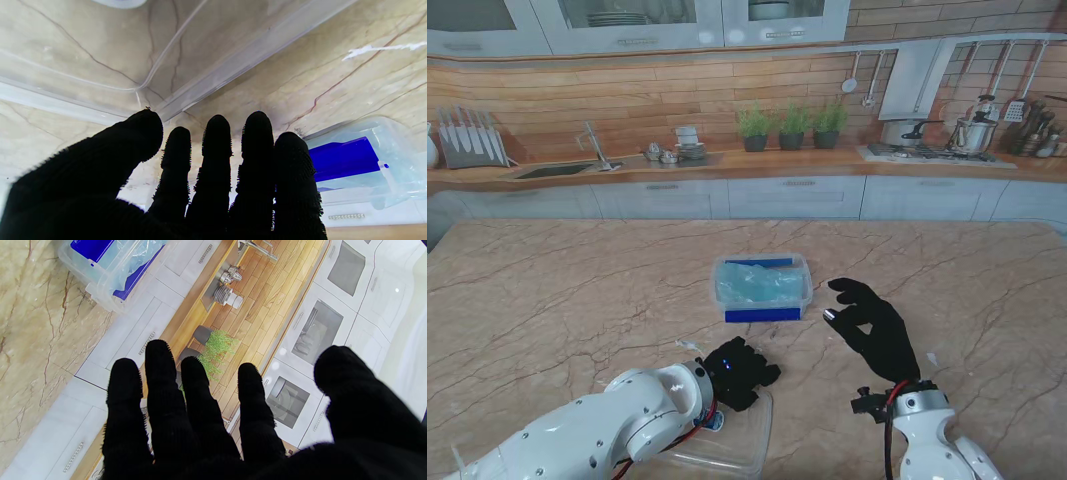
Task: Fold the bubble film and place it into the plastic crate
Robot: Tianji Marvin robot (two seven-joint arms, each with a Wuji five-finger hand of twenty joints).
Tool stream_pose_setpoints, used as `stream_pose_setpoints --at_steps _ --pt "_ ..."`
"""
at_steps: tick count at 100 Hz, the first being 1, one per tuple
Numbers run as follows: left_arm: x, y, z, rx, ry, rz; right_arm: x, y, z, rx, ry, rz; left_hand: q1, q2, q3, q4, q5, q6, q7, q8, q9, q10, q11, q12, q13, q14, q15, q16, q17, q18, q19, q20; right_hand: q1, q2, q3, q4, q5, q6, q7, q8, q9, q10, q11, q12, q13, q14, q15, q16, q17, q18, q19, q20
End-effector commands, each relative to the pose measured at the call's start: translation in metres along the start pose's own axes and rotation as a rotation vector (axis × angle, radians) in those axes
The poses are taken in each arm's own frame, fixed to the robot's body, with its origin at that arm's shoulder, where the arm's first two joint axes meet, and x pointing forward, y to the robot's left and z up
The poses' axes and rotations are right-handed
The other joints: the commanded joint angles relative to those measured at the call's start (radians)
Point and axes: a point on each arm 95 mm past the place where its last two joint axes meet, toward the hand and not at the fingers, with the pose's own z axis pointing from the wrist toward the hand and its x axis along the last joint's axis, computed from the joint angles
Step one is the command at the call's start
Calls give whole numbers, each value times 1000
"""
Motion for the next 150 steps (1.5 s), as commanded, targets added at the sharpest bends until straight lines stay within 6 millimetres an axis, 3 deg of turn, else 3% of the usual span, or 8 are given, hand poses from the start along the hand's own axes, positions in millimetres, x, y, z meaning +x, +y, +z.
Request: stream_pose_setpoints --at_steps 1,13,18,65,117,134,143,150 --pt "-6 22 3 -69 -18 -5 1 -1 -1 -4 -1 5 129 -61 -134 -33 9 -18 40 -12 15 -3 -9 25 19 -7 11 18 12 -19 51 13 -32 41 -19 22 19 -15 -17 -1 19 4 -12 -5 -2 5 11 12 -6 -3 -2 20" --pt "-9 18 15 -34 -22 -8 1 -1 -1 -7 0 2 129 -93 -98 -48 31 -24 67 -23 52 8 -7 33 53 0 29 18 47 -4 71 7 -32 43 -20 22 21 -14 -17 -1 20 4 -13 -5 -2 4 11 12 -6 -3 -2 20" --pt "-9 14 19 -38 -19 -13 1 -1 -1 -7 0 3 130 -90 -102 -53 30 -27 71 -26 59 -22 -6 36 53 -3 30 17 48 -6 72 4 -32 42 -20 22 21 -15 -17 -1 20 3 -13 -5 -3 4 10 12 -6 -3 -2 20" --pt "-6 -13 54 -48 25 -48 2 -1 -1 -10 -3 6 136 -84 -117 -61 28 -40 95 -48 75 -31 -16 44 65 -12 35 10 59 -13 85 -19 -32 44 -21 22 22 -16 -18 0 20 4 -13 -5 -3 4 10 12 -7 -2 -2 20" --pt "-2 -33 77 -137 75 -66 1 -1 0 -12 -15 6 179 -7 -269 -35 -1 -38 61 -43 28 -37 -31 30 35 -32 0 6 22 -43 59 -33 -32 45 -21 23 20 -14 -19 0 16 3 -14 -5 -4 5 11 12 -7 -3 -2 21" --pt "4 -37 80 -95 71 -86 1 0 1 -13 -16 7 177 -45 -225 -39 30 -35 60 -39 56 -26 -22 25 54 -13 5 5 36 -14 68 -34 -32 44 -21 23 21 -15 -19 1 16 5 -15 -5 -5 5 11 12 -7 -3 -2 21" --pt "7 -40 84 -57 64 -95 1 0 1 -13 -17 9 156 -85 -156 -63 56 -35 79 -56 86 -19 -23 26 75 4 18 1 55 10 78 -33 -32 45 -21 23 20 -15 -19 1 16 4 -14 -5 -5 4 11 12 -8 -4 -2 21" --pt "9 -42 88 -48 62 -91 1 0 0 -16 -15 8 155 -86 -150 -65 55 -36 81 -59 86 -18 -23 26 75 5 18 0 57 11 78 -33 -32 44 -21 23 21 -15 -19 1 17 4 -14 -5 -4 4 11 12 -7 -4 -2 21"
